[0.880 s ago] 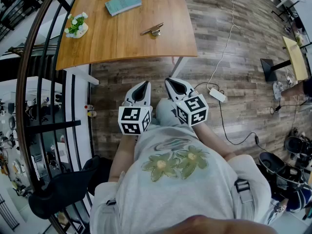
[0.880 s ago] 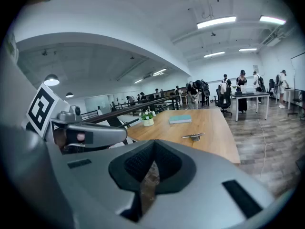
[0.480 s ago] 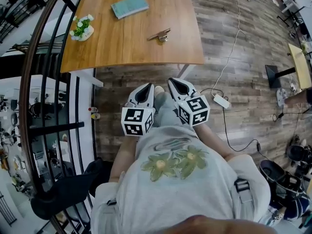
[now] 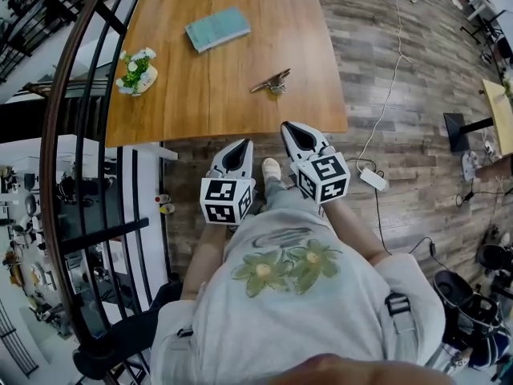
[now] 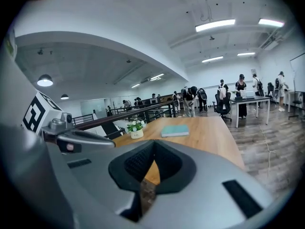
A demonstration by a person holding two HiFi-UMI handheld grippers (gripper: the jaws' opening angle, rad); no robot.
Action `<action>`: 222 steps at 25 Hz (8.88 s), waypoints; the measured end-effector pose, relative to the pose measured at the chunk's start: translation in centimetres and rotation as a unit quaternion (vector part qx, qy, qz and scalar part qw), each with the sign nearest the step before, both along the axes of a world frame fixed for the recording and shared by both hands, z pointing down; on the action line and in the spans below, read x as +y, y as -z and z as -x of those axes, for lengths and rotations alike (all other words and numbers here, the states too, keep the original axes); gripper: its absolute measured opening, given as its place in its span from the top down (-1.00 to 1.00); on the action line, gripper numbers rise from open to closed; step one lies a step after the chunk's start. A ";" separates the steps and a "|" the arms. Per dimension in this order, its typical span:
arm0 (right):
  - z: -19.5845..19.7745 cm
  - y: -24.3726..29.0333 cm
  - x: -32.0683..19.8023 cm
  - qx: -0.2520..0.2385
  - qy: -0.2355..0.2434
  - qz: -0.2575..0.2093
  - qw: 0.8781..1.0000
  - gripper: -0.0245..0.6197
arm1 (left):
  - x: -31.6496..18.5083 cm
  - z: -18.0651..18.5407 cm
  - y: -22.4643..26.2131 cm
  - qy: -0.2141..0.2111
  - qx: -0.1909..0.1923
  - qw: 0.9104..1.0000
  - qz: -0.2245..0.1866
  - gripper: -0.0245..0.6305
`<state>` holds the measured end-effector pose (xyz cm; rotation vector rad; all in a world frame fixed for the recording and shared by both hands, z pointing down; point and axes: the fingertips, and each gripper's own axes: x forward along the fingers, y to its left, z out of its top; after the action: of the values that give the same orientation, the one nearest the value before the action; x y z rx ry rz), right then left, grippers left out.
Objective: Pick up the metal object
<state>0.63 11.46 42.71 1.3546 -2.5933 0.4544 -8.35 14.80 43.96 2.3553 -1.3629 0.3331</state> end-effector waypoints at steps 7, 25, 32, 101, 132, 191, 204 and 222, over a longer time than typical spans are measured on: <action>0.2 -1.5 -4.4 0.000 -0.018 0.017 1.000 0.90 | -4.4 0.8 -1.2 -0.018 -0.007 1.000 0.015 0.88; -0.5 -4.6 -13.4 0.024 0.009 0.068 0.997 0.48 | -13.3 0.2 -2.8 -0.013 0.000 0.999 0.033 0.88; 0.0 -5.8 -16.4 0.043 0.036 0.084 0.995 0.28 | -15.9 1.0 -3.1 0.007 0.001 1.000 0.029 0.88; -0.5 -25.5 -20.4 0.170 0.092 0.296 0.936 0.07 | -24.1 1.4 -8.0 0.051 -0.029 0.995 0.086 0.88; 0.2 -28.2 -21.4 0.168 0.055 0.282 0.943 -0.01 | -23.8 1.1 -8.9 0.038 -0.032 0.994 0.096 0.88; 0.7 -13.0 -26.0 0.106 0.090 0.135 0.981 0.00 | -24.4 3.2 -8.8 0.069 -0.031 0.993 0.092 0.88; 0.7 -8.7 -26.2 0.077 0.089 0.093 0.989 0.00 | -24.6 3.3 -8.5 0.069 -0.032 0.993 0.089 0.88; 1.5 -2.0 -25.9 0.033 0.097 0.025 0.994 0.00 | -25.0 3.7 -7.8 0.068 -0.031 0.994 0.080 0.88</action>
<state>-0.86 -14.43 44.71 1.0705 -2.6071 0.4309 -12.04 -10.16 51.79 2.1263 -1.4610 0.4610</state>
